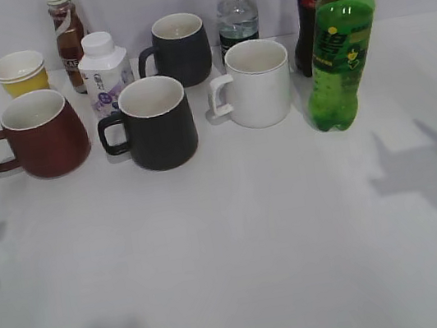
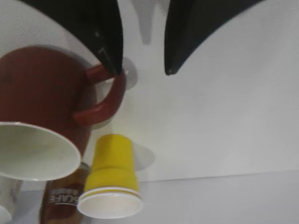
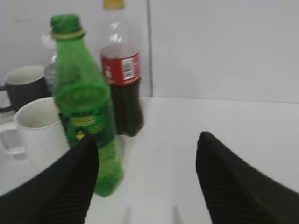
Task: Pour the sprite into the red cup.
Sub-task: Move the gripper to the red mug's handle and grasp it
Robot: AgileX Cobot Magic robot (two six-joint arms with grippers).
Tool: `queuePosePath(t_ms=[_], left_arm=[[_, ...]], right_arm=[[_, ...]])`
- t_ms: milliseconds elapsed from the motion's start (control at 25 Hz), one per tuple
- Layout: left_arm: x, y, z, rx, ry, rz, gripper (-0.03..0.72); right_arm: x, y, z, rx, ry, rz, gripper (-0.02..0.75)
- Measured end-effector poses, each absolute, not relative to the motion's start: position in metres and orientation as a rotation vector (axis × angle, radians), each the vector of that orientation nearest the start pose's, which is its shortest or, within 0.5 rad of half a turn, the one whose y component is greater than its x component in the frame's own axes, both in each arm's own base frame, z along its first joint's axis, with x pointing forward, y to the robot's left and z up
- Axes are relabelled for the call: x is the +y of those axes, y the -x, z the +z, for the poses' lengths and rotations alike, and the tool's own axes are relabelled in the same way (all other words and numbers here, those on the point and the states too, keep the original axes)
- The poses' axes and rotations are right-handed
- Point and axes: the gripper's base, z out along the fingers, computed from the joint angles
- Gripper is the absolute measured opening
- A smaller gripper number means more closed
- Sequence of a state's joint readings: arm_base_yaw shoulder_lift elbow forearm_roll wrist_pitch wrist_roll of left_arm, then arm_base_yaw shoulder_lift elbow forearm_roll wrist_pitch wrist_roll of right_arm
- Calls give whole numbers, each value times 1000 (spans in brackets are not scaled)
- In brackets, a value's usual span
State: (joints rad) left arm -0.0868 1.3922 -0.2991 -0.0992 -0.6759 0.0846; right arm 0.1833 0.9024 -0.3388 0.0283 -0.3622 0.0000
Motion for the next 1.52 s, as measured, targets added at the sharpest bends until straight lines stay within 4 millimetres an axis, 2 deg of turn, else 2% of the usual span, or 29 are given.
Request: queuePosePath(t_ms=[160, 280, 440, 920, 1240, 1520], left_arm=[[-22, -241, 157, 1834, -101, 3, 256], [-22, -248, 142, 1833, -82, -9, 298], [-25, -261, 133, 1839, -70, -32, 340], [-33, -306, 115, 1817, -109, -55, 345], [-39, -336, 111, 1794, -136, -68, 274], [-45, -352, 108, 1767, -192, -89, 98]], right_arm=[[37, -192, 252, 1669, 148, 149, 494], [39, -202, 243, 1681, 150, 148, 494], [40, -208, 235, 1695, 151, 146, 494], [41, -211, 229, 1723, 160, 140, 494], [41, -211, 229, 1723, 155, 144, 494], [49, -210, 227, 1714, 308, 142, 494]])
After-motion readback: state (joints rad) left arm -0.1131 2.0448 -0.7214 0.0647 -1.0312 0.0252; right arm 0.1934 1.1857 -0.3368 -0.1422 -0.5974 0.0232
